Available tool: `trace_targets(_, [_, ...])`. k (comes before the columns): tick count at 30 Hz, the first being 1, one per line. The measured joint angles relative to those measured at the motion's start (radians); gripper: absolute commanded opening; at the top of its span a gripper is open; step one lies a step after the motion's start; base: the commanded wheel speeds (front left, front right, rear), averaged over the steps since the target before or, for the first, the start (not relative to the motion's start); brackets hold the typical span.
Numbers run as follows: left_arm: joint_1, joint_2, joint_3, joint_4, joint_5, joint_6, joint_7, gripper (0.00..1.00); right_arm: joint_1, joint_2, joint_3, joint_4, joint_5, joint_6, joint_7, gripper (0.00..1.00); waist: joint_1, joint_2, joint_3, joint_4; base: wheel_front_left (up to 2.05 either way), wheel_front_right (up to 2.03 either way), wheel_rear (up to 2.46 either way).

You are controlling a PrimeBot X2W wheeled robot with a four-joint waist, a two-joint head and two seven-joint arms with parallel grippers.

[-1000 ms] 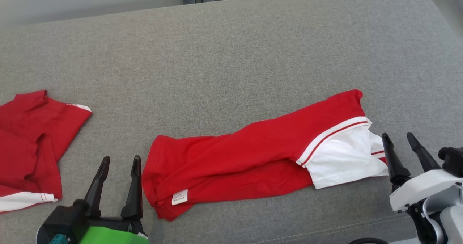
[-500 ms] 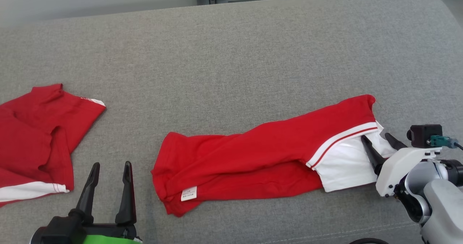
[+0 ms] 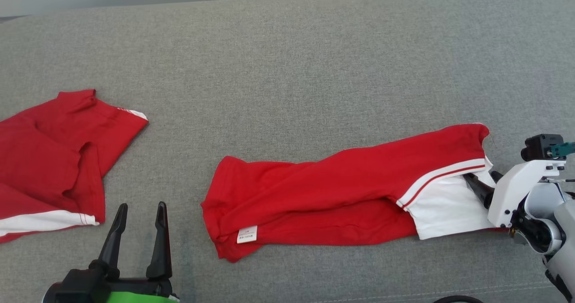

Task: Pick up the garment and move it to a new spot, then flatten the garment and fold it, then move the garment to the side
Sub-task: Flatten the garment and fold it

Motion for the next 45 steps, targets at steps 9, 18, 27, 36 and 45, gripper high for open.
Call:
trace_targets(9, [-0.014, -0.015, 0.017, 0.002, 0.012, -0.011, 0.000, 1.00, 0.016, -0.029, 0.039, -0.090, 0.271, -0.001, 0.125, 0.00, 0.0000, 0.0000, 0.018, 0.004, 0.00, 0.00, 0.00])
trace_targets(18, [-0.021, -0.019, 0.016, 0.005, 0.015, -0.013, 0.000, 1.00, 0.020, -0.164, -0.065, -0.008, 0.325, 0.000, 0.120, 0.00, 0.0000, 0.0000, 0.024, -0.002, 0.00, 0.00, 0.00])
trace_targets(27, [-0.031, -0.009, 0.008, 0.005, 0.009, -0.014, 0.000, 1.00, 0.038, -0.323, -0.223, 0.066, 0.291, -0.001, 0.111, 0.00, 0.0000, 0.0000, 0.035, -0.002, 0.00, 0.00, 0.00])
trace_targets(36, [-0.035, -0.010, 0.012, -0.004, 0.004, -0.015, 0.000, 1.00, 0.031, -0.315, -0.185, -0.309, 0.247, -0.001, 0.156, 0.00, 0.0000, 0.0000, 0.041, -0.030, 0.00, 0.00, 0.00])
trace_targets(45, [-0.051, -0.017, 0.020, -0.009, 0.004, -0.015, 0.000, 1.00, 0.083, -0.169, -0.001, -0.642, 0.225, -0.001, 0.222, 0.00, 0.0000, 0.0000, 0.050, -0.056, 0.00, 0.00, 0.00])
